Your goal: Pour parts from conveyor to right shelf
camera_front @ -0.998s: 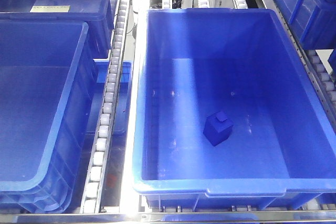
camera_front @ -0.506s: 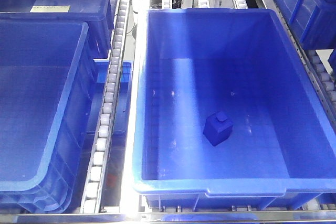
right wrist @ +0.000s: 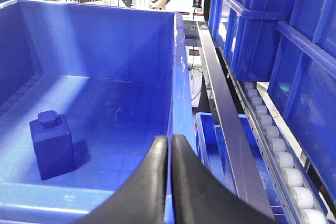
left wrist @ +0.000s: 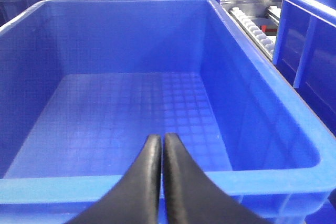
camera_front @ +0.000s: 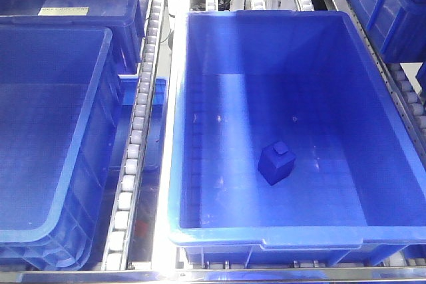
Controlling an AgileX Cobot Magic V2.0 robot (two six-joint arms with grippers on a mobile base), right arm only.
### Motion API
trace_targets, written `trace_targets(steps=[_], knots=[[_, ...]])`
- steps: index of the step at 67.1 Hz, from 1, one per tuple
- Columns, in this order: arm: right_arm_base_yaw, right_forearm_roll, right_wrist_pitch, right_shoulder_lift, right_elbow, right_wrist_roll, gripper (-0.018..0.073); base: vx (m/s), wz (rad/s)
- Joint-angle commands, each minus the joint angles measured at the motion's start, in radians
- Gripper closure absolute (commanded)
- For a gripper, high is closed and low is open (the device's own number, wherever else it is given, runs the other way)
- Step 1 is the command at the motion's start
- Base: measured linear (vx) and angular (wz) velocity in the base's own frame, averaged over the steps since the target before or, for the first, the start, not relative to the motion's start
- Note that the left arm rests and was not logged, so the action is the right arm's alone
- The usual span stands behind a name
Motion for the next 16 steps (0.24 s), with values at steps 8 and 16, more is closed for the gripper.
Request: trace_targets(steps=[8,16], knots=[[-0.006,0.001,-0.074,-0.017,0.001,-0.010,0.0569,0.00,0.00],[-0.006,0.001,-0.074,-0.017,0.001,-0.010,0.0569,0.00,0.00]])
